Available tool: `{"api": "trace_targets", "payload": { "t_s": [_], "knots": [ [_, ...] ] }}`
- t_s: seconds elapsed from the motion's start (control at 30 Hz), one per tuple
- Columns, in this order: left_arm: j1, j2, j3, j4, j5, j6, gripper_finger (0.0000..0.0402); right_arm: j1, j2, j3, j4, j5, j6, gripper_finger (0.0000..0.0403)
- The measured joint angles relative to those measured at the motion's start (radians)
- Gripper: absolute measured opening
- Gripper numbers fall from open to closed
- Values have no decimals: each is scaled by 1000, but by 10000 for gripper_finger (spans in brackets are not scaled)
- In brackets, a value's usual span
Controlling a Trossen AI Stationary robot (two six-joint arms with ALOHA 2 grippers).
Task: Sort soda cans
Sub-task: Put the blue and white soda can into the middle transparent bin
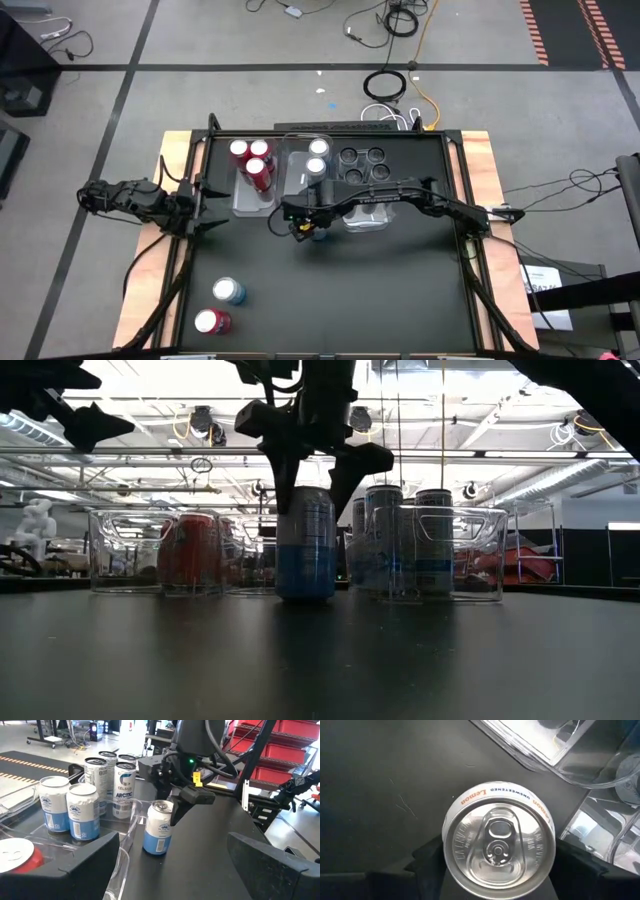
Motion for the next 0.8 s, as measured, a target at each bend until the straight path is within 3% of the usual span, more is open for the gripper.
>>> {"api": "trace_targets", "payload": {
  "t_s": [0.27, 0.47, 0.67, 0.8],
  "knots": [
    [0, 0, 0, 0, 0, 0, 377, 11, -10, 20, -13, -32, -27, 271],
    [0, 0, 0, 0, 0, 0, 377, 35, -102, 80, -1, -33, -96, 276],
    [0, 0, 0, 0, 0, 1, 377, -5, -187, 89, 74, 72, -216, 279],
    [0, 0, 0, 0, 0, 3, 377, -66, -201, 93, 155, 81, -302, 279]
  ]
}}
